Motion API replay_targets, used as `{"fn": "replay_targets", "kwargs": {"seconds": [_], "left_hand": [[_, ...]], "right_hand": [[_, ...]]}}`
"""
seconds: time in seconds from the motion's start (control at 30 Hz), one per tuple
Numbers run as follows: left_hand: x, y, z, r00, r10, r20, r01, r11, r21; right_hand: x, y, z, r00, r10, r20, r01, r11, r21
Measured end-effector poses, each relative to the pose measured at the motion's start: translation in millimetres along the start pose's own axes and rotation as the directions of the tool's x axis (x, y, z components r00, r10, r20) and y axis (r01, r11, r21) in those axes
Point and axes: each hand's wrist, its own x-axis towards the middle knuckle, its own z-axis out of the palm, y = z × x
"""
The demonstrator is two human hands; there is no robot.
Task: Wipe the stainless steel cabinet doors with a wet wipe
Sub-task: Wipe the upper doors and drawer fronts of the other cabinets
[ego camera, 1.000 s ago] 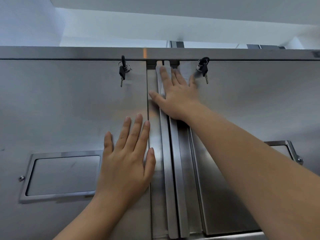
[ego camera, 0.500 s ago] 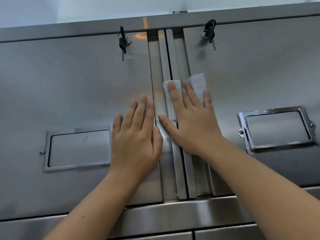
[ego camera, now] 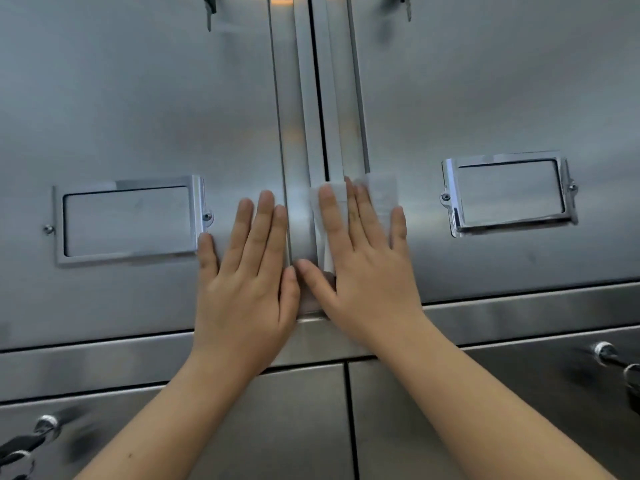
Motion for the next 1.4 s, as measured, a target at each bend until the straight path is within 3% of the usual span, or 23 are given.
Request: {"fn": "replay_targets", "kwargs": {"seconds": [0.33,0.67,0.87,1.13,1.4], "left_hand": [[-18.9,-2.6,-2.5,0.998,0.045,0.045,-0.047,0.998,0.034],[-19.5,-1.4,-3.5,0.998,0.037,0.053,-0.038,0.999,0.027],[-19.9,-0.5,-4.4,0.998,0.031,0.064,-0.031,0.999,0.010],[-20.3,-0.9,-4.7,0.998,0.018,0.063,-0.018,1.000,-0.012],[-19.7,-1.4,-5.1,0.998,0.018,0.057,-0.017,1.000,-0.011]], "right_hand": [[-46.7,-9.8,8.6,0.999,0.042,0.005,-0.042,0.999,0.015],[-90.4,-15.9,22.2,0.988,0.050,-0.147,-0.059,0.997,-0.057],[-101.7,-17.5,32.4,0.981,0.046,-0.190,-0.048,0.999,-0.007],[-99.8,-11.5,34.3,0.979,-0.121,-0.162,0.117,0.993,-0.031],[-27.8,-3.2,10.9,0.987,-0.149,-0.059,0.148,0.989,-0.030]]}}
